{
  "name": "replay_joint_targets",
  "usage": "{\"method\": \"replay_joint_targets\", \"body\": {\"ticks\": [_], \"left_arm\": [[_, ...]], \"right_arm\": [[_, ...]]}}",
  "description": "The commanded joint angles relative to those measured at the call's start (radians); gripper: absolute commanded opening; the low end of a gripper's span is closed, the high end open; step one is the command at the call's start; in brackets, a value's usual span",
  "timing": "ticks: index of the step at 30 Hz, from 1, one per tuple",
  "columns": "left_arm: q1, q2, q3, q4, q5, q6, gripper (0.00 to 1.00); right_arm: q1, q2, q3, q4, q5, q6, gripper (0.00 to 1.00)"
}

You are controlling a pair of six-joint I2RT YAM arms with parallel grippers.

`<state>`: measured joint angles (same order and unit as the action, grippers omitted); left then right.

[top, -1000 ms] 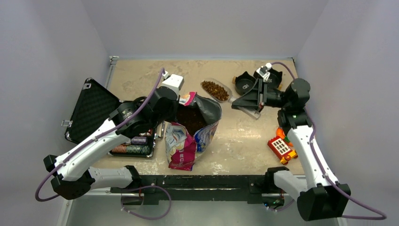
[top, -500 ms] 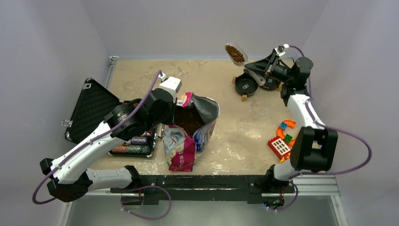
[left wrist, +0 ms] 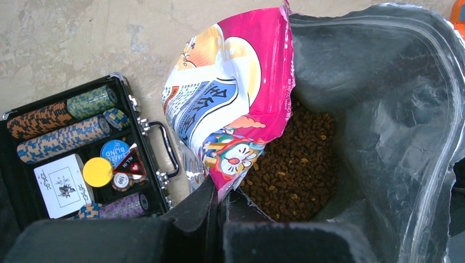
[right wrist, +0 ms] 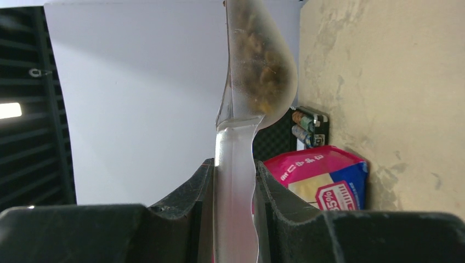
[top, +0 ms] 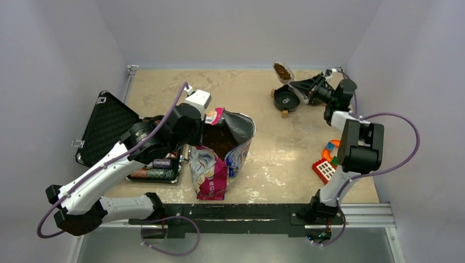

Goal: Serve the pet food

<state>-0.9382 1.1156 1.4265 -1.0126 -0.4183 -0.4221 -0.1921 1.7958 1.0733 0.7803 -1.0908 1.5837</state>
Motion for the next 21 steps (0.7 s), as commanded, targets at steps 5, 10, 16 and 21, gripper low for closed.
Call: {"method": "replay_joint_targets", "body": {"ticks": [5,10,16,21], "left_arm": [[-0.007,-0.087,0.049,0.189,-0.019,0.043,0.0],[-0.007,-0.079,0.049,0.191,-0.006,0.043,0.0],[-0.007,-0.071,0.059,0.193,0.005,0.048,0.0],[-0.007,-0.07,0.063,0.191,0.01,0.046,0.0]], "right_arm": [[-0.077,0.025,-0.149,0.137,-0.021,-0.078,0.0],[-0.118,-0.003,-0.206,0.002,-0.029,-0.179,0.0],[-0.133,-0.021,-0.144,-0.383,-0.003,-0.396,0.0],[-0.133,-0.027,-0.09,-0.608,0.054,-0.464,0.0]]}}
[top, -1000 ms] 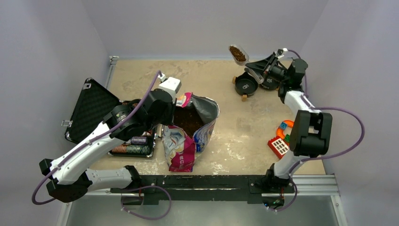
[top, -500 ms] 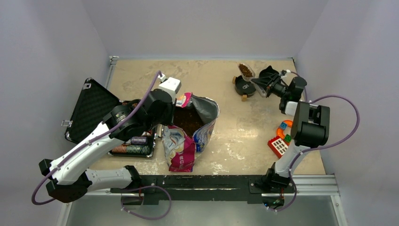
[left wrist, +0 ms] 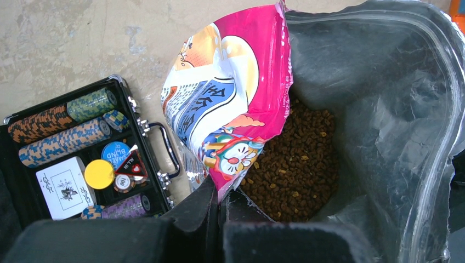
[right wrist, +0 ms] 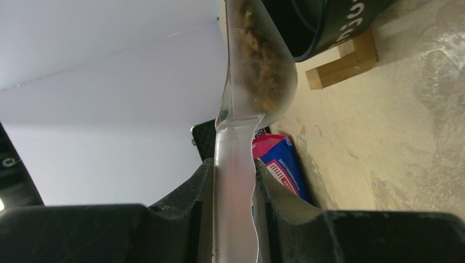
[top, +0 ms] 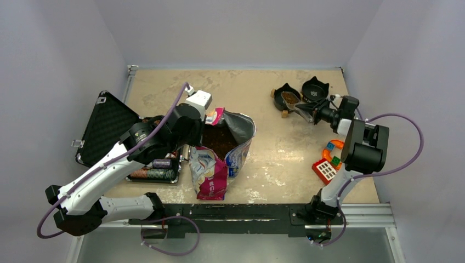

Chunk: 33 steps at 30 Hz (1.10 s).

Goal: Serve the pet food

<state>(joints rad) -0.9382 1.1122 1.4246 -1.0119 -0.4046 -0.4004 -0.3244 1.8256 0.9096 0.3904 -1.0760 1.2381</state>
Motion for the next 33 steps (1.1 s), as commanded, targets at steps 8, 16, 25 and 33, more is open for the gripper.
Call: {"method": "replay_joint_targets", "body": {"ticks": [8,16,25,33], "left_arm": [[-0.007,-0.068,0.068,0.19,-0.004,0.026,0.0],[-0.007,-0.067,0.069,0.196,-0.002,0.029,0.0],[-0.007,-0.067,0.068,0.196,-0.001,0.026,0.0],[-0.007,-0.071,0.059,0.196,-0.002,0.021,0.0]], "right_arm": [[0.001,-0.043,0.244,-0.596,0.138,-0.194,0.0],[0.027,0.003,0.467,-0.939,0.271,-0.291,0.0],[0.074,0.053,0.611,-1.142,0.388,-0.337,0.0],[0.104,0.083,0.685,-1.25,0.477,-0.297,0.0]]}}
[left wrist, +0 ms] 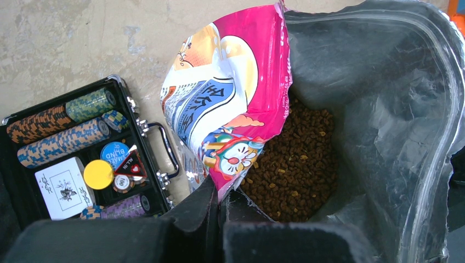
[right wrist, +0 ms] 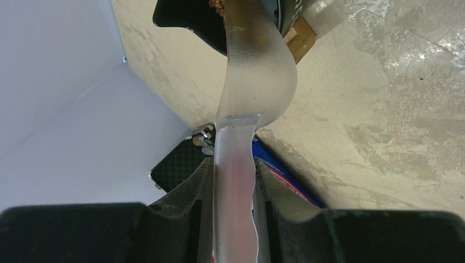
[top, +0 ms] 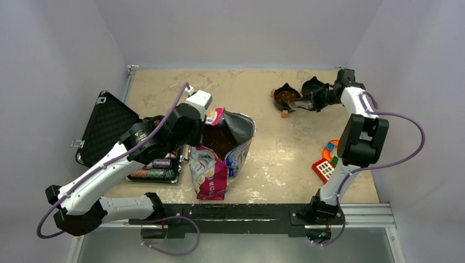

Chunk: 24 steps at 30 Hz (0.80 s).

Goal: Serve the pet food

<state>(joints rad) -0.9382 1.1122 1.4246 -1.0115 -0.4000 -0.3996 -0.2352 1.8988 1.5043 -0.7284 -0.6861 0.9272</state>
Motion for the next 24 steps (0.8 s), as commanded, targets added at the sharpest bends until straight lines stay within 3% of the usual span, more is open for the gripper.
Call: {"method": "replay_joint_targets", "body": {"ticks": [1,10,24], "left_arm": [[-0.007,-0.071,0.059,0.197,-0.007,0.021,0.0],[-0.007,-0.07,0.06,0.198,-0.006,0.021,0.0],[-0.007,-0.065,0.063,0.202,0.011,0.016,0.0]], "right_arm": [[0.017,0.02,0.118,-0.164,0.103,0.016,0.0],[0.026,0.042,0.288,-0.354,0.16,0.104,0.0],[0.039,0.064,0.428,-0.439,0.199,0.135,0.0]]}}
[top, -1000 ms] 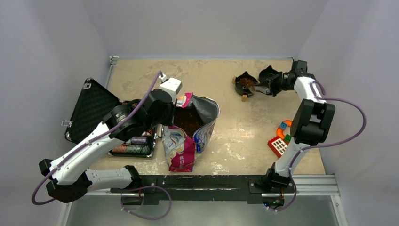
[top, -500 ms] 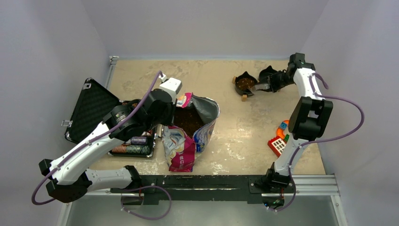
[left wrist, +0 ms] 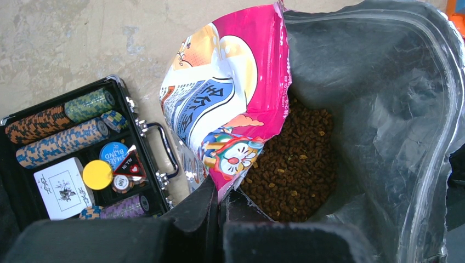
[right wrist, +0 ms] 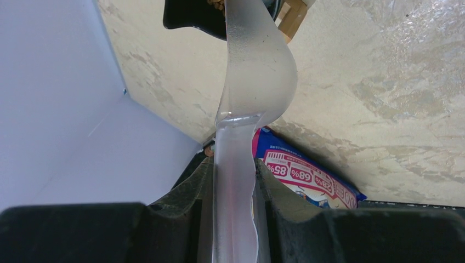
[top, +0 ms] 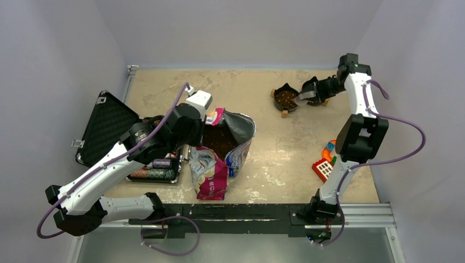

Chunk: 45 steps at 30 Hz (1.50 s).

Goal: Serve the pet food

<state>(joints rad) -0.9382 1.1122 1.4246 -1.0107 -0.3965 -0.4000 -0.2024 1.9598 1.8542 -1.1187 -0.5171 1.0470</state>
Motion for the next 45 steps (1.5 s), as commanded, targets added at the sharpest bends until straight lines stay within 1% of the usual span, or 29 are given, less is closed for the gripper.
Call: {"method": "replay_joint_targets", "body": {"ticks": [1,4,9,11,12,15,18,21,23,25,26,28,29,30,32,34,36,37,38,40,41,43,45], "left_arm": [[-0.007,-0.064,0.063,0.201,0.01,0.016,0.0],[-0.007,-0.064,0.063,0.201,0.013,0.014,0.0],[-0.007,-0.062,0.063,0.198,0.02,0.008,0.0],[-0.007,-0.064,0.064,0.195,0.023,0.005,0.0],[-0.007,-0.066,0.063,0.196,0.024,0.004,0.0],[-0.007,-0.067,0.06,0.194,0.028,-0.001,0.0],[-0.007,-0.065,0.058,0.193,0.035,-0.006,0.0],[-0.007,-0.062,0.059,0.194,0.035,-0.008,0.0],[-0.007,-0.058,0.061,0.193,0.029,-0.007,0.0],[-0.007,-0.054,0.066,0.193,0.026,-0.007,0.0],[-0.007,-0.05,0.069,0.193,0.027,-0.007,0.0],[-0.007,-0.042,0.078,0.188,0.032,-0.008,0.0],[-0.007,-0.039,0.081,0.187,0.033,-0.009,0.0],[-0.007,-0.037,0.081,0.187,0.032,-0.01,0.0],[-0.007,-0.032,0.082,0.189,0.03,-0.013,0.0],[-0.007,-0.025,0.085,0.187,0.028,-0.018,0.0],[-0.007,-0.016,0.097,0.187,0.033,-0.025,0.0],[-0.007,-0.009,0.105,0.187,0.038,-0.029,0.0],[-0.007,-0.003,0.115,0.187,0.044,-0.034,0.0],[-0.007,0.009,0.136,0.192,0.057,-0.045,0.0],[-0.007,0.015,0.148,0.197,0.067,-0.047,0.0],[-0.007,0.021,0.163,0.205,0.078,-0.053,0.0],[-0.007,0.027,0.177,0.206,0.077,-0.056,0.0]], "right_arm": [[0.006,-0.003,0.084,-0.053,0.035,0.009,0.0],[0.006,-0.042,0.049,-0.001,0.03,-0.005,0.0],[0.006,-0.15,-0.119,0.17,-0.04,-0.086,0.0],[0.006,-0.232,-0.234,0.274,-0.058,-0.134,0.0],[0.005,-0.286,-0.31,0.403,-0.09,-0.157,0.0],[-0.004,-0.423,-0.535,0.619,-0.166,-0.184,0.0],[0.0,-0.515,-0.707,0.751,-0.241,-0.225,0.0],[0.042,-0.601,-0.841,0.86,-0.356,-0.244,0.0],[0.093,-0.683,-0.937,0.948,-0.423,-0.216,0.0],[0.148,-0.801,-1.036,1.075,-0.472,-0.138,0.0],[0.168,-0.864,-1.088,1.13,-0.478,-0.081,0.0],[0.19,-1.01,-1.176,1.283,-0.471,0.083,0.0],[0.194,-1.081,-1.192,1.307,-0.447,0.143,0.0],[0.195,-1.15,-1.183,1.283,-0.417,0.168,0.0],[0.196,-1.243,-1.11,1.155,-0.361,0.139,0.0],[0.218,-1.27,-1.01,1.024,-0.356,0.095,0.0],[0.249,-1.221,-0.876,0.849,-0.395,0.012,0.0],[0.282,-1.182,-0.799,0.685,-0.403,-0.049,0.0],[0.314,-1.136,-0.728,0.556,-0.405,-0.114,0.0],[0.39,-1.05,-0.598,0.335,-0.416,-0.231,0.0],[0.433,-1.013,-0.537,0.25,-0.412,-0.273,0.0],[0.519,-0.975,-0.49,0.166,-0.39,-0.318,0.0],[0.573,-0.959,-0.472,0.117,-0.357,-0.338,0.0]]}}
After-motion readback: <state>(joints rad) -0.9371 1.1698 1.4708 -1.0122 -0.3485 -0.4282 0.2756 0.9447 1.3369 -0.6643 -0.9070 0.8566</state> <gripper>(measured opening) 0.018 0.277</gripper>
